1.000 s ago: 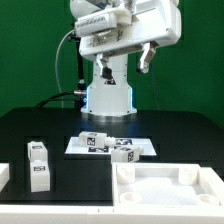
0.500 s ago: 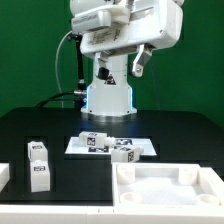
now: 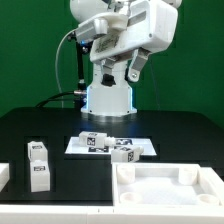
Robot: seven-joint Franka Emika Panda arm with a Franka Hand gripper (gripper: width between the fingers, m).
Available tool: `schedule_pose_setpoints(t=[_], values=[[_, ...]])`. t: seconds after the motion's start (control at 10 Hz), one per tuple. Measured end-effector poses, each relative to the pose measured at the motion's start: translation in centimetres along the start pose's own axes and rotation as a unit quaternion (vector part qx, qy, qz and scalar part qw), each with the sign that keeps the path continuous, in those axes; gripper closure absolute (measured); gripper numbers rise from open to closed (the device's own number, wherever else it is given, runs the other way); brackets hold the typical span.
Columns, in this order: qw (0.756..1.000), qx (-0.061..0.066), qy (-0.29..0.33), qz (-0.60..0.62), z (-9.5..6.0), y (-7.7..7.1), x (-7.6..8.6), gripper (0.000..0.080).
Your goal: Assemble square table
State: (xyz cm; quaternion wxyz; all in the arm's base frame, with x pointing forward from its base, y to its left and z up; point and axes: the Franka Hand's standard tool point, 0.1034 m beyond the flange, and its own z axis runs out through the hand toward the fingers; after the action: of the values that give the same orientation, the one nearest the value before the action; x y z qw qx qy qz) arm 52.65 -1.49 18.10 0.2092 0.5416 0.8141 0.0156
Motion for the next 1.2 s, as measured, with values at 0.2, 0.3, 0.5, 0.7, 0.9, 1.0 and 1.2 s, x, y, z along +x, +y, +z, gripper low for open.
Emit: schedule_pose_setpoints(t=[0.2, 0.3, 0.5, 0.7, 0.9, 1.0, 1.2], values=[[0.998, 0.002, 0.001, 0.066, 0.2, -0.1, 0.0, 0.0151], [0.991, 0.014, -0.007, 0.133, 0.8, 0.3, -0.2, 0.0151], [0.972, 0.029, -0.012, 0.232, 2.6, 2.1, 0.1, 0.0151], [0.923, 0.066, -0.002, 0.378, 4.2, 0.7, 2.4, 0.0151], [0.886, 0.079, -0.001, 0.456, 3.9, 0.5, 4.0, 0.0151], [0.874, 0.083, 0.0, 0.478, 4.0, 0.3, 4.1, 0.0151], [0.837, 0.087, 0.0, 0.54, 4.0, 0.4, 4.3, 0.0151]])
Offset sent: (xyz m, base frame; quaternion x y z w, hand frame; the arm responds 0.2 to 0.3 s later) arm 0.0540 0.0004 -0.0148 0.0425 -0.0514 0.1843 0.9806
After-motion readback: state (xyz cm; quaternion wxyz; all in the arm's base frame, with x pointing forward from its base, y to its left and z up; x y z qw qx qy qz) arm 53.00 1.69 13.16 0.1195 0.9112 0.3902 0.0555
